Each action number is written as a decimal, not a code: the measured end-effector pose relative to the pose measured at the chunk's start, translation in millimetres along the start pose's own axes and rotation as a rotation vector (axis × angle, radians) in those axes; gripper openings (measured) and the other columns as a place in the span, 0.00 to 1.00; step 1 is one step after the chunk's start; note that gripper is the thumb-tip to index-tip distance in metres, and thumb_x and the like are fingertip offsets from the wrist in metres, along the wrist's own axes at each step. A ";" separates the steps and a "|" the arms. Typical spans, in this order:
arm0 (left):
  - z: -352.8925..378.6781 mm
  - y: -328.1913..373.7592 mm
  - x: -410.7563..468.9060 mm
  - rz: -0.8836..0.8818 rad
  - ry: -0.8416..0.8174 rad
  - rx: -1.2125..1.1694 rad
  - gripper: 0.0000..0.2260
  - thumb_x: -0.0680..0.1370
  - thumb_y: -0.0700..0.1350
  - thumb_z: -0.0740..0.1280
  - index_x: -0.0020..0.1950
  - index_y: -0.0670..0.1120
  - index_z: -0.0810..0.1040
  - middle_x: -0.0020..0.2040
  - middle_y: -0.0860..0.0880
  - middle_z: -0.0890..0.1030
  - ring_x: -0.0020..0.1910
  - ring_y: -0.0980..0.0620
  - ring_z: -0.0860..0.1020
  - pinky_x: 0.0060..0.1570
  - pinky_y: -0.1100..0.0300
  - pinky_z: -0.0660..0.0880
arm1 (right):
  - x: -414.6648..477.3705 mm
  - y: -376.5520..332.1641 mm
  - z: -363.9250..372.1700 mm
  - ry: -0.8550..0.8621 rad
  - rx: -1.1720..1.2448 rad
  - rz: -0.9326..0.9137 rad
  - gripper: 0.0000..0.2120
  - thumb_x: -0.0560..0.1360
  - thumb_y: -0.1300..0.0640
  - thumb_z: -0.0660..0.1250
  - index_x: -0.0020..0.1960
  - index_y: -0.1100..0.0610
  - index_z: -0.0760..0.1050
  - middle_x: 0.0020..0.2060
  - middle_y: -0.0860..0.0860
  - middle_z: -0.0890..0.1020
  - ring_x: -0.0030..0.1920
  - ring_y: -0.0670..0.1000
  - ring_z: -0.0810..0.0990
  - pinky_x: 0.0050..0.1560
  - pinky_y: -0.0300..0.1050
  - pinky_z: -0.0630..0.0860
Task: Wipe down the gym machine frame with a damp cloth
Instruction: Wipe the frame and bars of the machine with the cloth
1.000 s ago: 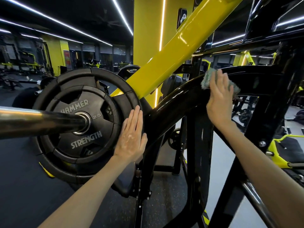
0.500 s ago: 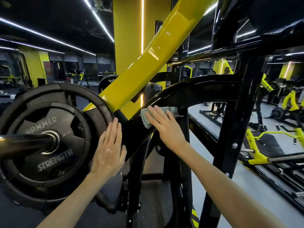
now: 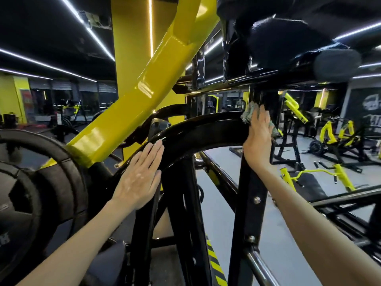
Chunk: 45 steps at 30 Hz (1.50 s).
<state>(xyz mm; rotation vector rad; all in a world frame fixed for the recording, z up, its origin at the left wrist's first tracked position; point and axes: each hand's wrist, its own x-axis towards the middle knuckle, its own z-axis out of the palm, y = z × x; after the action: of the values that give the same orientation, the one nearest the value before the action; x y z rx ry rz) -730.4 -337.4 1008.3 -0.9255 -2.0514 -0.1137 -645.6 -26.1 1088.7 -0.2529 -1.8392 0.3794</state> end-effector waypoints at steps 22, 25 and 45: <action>-3.3 79.3 100.4 0.215 0.077 0.126 0.27 0.82 0.51 0.50 0.80 0.41 0.56 0.81 0.44 0.54 0.80 0.46 0.54 0.75 0.49 0.55 | 41.6 65.4 -33.8 -0.024 -0.359 -0.636 0.40 0.66 0.78 0.60 0.76 0.57 0.64 0.75 0.57 0.66 0.76 0.59 0.60 0.73 0.62 0.62; -7.3 94.4 133.2 0.238 0.091 0.178 0.28 0.82 0.51 0.50 0.80 0.40 0.57 0.81 0.43 0.55 0.80 0.45 0.54 0.76 0.50 0.52 | 57.1 79.1 -38.4 -0.018 -0.281 -0.653 0.40 0.66 0.80 0.62 0.75 0.58 0.66 0.74 0.59 0.67 0.76 0.61 0.61 0.73 0.62 0.63; 6.1 122.3 142.9 0.154 0.167 0.200 0.31 0.80 0.54 0.54 0.80 0.40 0.57 0.81 0.44 0.55 0.80 0.45 0.54 0.76 0.45 0.53 | -8.8 100.0 -1.5 -0.047 0.225 -0.348 0.22 0.83 0.56 0.55 0.76 0.54 0.60 0.77 0.51 0.58 0.79 0.48 0.47 0.76 0.60 0.47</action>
<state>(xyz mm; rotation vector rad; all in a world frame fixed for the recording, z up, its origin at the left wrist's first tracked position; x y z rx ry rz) -705.9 -165.3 1080.4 -0.9134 -1.7945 0.0932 -643.4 63.4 1043.1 0.2304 -1.8259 0.3461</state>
